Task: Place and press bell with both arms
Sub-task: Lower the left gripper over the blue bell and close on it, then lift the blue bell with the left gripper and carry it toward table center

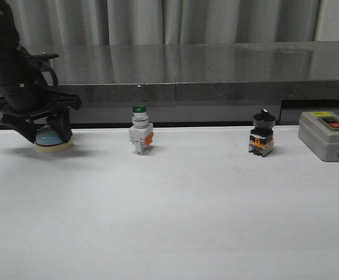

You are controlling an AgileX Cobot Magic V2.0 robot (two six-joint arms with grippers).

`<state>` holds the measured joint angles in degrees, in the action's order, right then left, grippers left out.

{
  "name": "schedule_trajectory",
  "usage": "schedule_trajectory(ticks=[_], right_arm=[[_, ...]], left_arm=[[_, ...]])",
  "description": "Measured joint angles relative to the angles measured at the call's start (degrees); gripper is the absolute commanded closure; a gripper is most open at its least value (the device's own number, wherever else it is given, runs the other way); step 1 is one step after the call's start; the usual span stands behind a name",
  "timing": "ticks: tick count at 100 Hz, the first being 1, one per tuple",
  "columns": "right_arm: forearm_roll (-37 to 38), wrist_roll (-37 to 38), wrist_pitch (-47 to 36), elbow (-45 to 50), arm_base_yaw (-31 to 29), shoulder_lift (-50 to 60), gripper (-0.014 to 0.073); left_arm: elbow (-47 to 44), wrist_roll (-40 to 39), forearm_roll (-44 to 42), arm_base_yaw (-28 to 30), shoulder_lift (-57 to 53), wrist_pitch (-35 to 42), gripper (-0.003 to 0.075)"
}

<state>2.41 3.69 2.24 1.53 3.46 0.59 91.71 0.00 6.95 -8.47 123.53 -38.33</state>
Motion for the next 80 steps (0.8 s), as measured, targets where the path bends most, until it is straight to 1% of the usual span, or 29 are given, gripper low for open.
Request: schedule_trajectory(ticks=[37,60,80], right_arm=[[0.00,0.00,0.00,0.00,0.00,0.00,0.0653],[0.00,0.00,0.00,0.00,0.00,0.00,0.0653],[0.00,0.00,0.00,0.00,0.00,0.00,0.0653]], left_arm=[[1.80,0.00,0.00,0.00,-0.73,-0.35,0.0438],[2.37,0.00,0.09,0.00,-5.37,-0.88,0.0438],[2.42,0.00,0.09,0.00,-9.74,-2.98,0.0438]])
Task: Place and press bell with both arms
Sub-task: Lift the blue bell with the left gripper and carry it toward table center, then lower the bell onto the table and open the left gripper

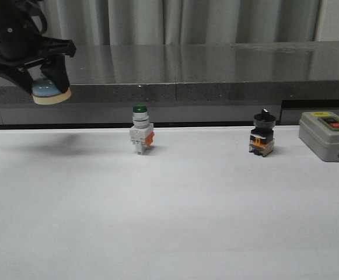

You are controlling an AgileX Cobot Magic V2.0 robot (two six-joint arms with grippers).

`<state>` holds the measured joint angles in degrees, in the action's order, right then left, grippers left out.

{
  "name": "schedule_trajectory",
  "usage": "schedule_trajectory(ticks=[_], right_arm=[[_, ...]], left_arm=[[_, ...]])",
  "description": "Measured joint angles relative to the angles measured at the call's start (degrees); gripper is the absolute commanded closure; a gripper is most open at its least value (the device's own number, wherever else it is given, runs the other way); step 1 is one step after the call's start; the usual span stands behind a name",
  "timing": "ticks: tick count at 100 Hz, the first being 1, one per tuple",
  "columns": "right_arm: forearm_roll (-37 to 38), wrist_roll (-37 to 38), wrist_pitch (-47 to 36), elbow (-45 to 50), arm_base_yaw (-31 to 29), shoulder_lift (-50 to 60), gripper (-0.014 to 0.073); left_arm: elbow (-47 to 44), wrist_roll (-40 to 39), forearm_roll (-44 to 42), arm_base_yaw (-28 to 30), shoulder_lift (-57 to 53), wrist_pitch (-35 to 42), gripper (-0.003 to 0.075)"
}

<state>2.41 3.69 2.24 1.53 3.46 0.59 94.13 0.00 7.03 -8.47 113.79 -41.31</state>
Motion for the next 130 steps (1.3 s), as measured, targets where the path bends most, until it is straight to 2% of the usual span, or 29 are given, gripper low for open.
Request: schedule_trajectory(ticks=[23,42,63,103,130], right_arm=[[0.00,0.00,0.00,0.00,0.00,0.00,0.0653],[0.00,0.00,0.00,0.00,0.00,0.00,0.0653],[0.00,0.00,0.00,0.00,0.00,0.00,0.0653],[0.00,0.00,0.00,0.00,0.00,0.00,0.0653],[0.00,0.00,0.00,0.00,0.00,0.00,0.0653]], left_arm=[[0.00,0.00,0.04,-0.20,-3.93,-3.61,0.0438],[0.00,0.61,0.04,-2.98,-7.00,-5.62,0.0438],[0.00,1.20,0.04,-8.46,-9.01,-8.07,0.0438],[0.00,2.36,0.04,-23.13,-8.99,-9.30,0.0438],[0.00,2.48,-0.07,-29.16,-5.28,-8.51,0.0438]])
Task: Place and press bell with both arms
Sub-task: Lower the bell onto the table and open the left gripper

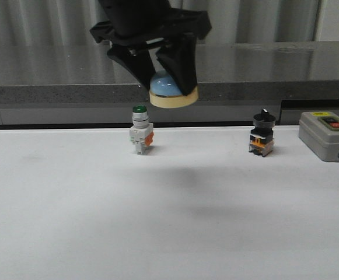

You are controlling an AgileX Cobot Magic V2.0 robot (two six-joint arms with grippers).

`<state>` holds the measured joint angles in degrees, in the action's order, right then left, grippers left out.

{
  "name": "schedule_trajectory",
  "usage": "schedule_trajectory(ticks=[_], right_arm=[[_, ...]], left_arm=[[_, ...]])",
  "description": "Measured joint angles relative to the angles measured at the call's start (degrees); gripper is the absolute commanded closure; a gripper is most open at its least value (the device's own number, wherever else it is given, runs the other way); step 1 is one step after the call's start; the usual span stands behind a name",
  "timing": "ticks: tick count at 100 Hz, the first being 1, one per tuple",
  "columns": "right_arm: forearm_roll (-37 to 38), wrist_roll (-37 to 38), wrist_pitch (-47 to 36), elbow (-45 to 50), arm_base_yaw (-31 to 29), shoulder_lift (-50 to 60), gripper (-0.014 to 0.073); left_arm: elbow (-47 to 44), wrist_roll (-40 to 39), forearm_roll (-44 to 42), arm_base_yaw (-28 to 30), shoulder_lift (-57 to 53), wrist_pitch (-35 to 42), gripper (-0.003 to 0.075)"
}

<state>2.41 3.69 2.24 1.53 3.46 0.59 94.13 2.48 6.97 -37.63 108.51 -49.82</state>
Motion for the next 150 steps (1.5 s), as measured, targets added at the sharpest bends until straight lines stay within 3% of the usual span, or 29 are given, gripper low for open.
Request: schedule_trajectory(ticks=[19,79,86,99,107,140,150], right_arm=[[0.00,0.00,0.00,0.00,0.00,0.00,0.0653],[0.00,0.00,0.00,0.00,0.00,0.00,0.0653],[0.00,0.00,0.00,0.00,0.00,0.00,0.0653],[0.00,0.00,0.00,0.00,0.00,0.00,0.0653],[0.00,0.00,0.00,0.00,0.00,0.00,0.0653],[0.00,0.00,0.00,0.00,0.00,0.00,0.0653],[0.00,0.00,0.00,0.00,0.00,0.00,0.0653]], left_arm=[[0.00,0.00,0.10,-2.36,3.18,1.43,0.0438],[0.00,0.00,0.00,-2.34,14.00,3.24,0.0430],[0.00,0.00,0.00,-2.34,14.00,3.24,0.0381],[0.09,0.00,0.00,-2.34,14.00,3.25,0.0216],[0.09,0.00,0.00,-2.34,14.00,2.78,0.0172],[0.09,0.00,0.00,-2.34,13.85,2.24,0.0174],[0.09,0.00,0.00,-2.34,12.23,2.24,0.0230]])
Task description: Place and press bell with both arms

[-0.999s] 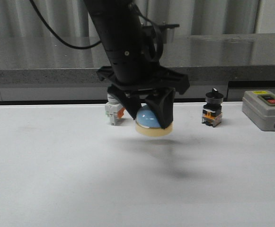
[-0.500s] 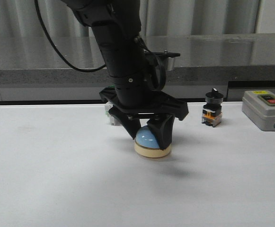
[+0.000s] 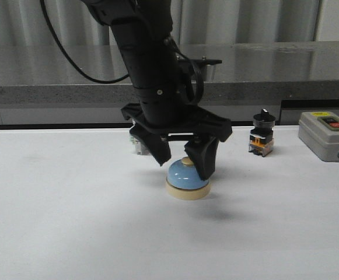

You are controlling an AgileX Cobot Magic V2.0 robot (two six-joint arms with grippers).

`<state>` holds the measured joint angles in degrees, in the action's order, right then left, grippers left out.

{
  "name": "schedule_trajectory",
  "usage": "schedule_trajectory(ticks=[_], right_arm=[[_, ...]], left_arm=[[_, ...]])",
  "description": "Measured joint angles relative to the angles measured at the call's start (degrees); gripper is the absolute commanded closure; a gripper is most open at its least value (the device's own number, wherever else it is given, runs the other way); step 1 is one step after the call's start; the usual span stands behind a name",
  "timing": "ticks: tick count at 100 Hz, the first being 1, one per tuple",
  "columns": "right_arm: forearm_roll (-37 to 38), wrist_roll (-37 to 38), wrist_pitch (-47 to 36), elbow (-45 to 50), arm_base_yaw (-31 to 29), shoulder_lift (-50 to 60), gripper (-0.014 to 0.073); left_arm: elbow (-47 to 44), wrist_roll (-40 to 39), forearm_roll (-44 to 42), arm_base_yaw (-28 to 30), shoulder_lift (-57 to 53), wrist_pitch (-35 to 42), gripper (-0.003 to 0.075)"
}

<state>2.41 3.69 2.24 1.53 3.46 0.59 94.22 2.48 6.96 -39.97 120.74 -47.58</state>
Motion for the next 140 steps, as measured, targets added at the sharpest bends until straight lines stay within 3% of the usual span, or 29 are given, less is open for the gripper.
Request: schedule_trajectory(ticks=[9,21,28,58,82,112,140], right_arm=[[0.00,0.00,0.00,0.00,0.00,0.00,0.0653],[0.00,0.00,0.00,0.00,0.00,0.00,0.0653],[0.00,0.00,0.00,0.00,0.00,0.00,0.0653],[0.00,0.00,0.00,0.00,0.00,0.00,0.0653],[0.00,0.00,0.00,0.00,0.00,0.00,0.0653],[0.00,0.00,0.00,0.00,0.00,0.00,0.0653],[0.00,0.00,0.00,0.00,0.00,0.00,0.0653]], left_arm=[[0.00,0.00,0.00,0.00,-2.43,0.45,0.0363],[0.00,0.00,0.00,0.00,-6.09,0.58,0.0626],[0.00,0.00,0.00,0.00,-8.01,0.58,0.0741],[0.00,0.00,0.25,0.55,-14.67,0.58,0.0741],[-0.12,0.00,0.70,5.22,-20.08,0.58,0.0741],[-3.76,-1.51,0.75,16.98,-28.76,0.68,0.0741],[-13.46,-1.51,0.64,28.73,-39.77,2.61,0.0741]])
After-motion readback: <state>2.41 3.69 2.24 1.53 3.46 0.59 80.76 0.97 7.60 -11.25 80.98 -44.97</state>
